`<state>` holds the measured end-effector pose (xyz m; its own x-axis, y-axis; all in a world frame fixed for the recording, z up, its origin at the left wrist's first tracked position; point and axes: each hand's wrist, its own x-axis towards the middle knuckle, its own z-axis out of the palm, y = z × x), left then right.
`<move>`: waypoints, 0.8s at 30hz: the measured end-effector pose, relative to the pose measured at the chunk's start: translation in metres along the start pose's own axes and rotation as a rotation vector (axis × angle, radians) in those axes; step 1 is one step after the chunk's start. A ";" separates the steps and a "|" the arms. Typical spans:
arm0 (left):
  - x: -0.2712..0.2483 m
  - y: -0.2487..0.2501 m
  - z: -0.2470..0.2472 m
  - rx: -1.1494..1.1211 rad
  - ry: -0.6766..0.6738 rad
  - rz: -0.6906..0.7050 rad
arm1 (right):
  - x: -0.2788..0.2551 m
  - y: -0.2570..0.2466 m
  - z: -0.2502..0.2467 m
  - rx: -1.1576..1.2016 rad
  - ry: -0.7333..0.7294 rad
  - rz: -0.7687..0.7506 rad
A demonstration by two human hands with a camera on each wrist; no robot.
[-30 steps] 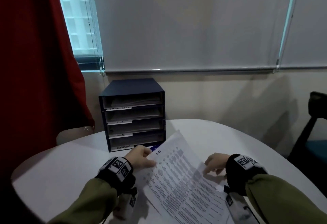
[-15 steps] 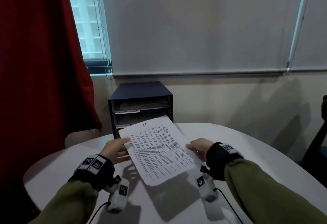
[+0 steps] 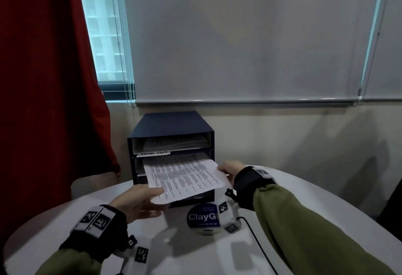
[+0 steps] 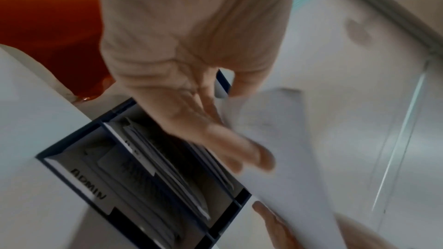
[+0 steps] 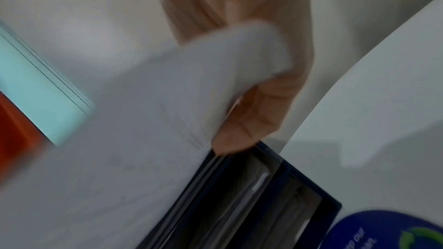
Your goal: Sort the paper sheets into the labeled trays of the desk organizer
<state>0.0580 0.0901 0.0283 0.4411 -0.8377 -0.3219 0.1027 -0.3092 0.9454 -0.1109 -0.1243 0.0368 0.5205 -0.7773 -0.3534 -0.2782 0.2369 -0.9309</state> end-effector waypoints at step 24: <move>0.075 0.025 0.013 -0.490 0.368 0.129 | -0.002 0.002 0.038 -0.119 -0.104 -0.141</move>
<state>0.0825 0.0135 0.0273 0.7464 -0.6177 -0.2475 0.3867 0.0999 0.9168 -0.0825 -0.1000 0.0319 0.6402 -0.7319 -0.2335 -0.2867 0.0543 -0.9565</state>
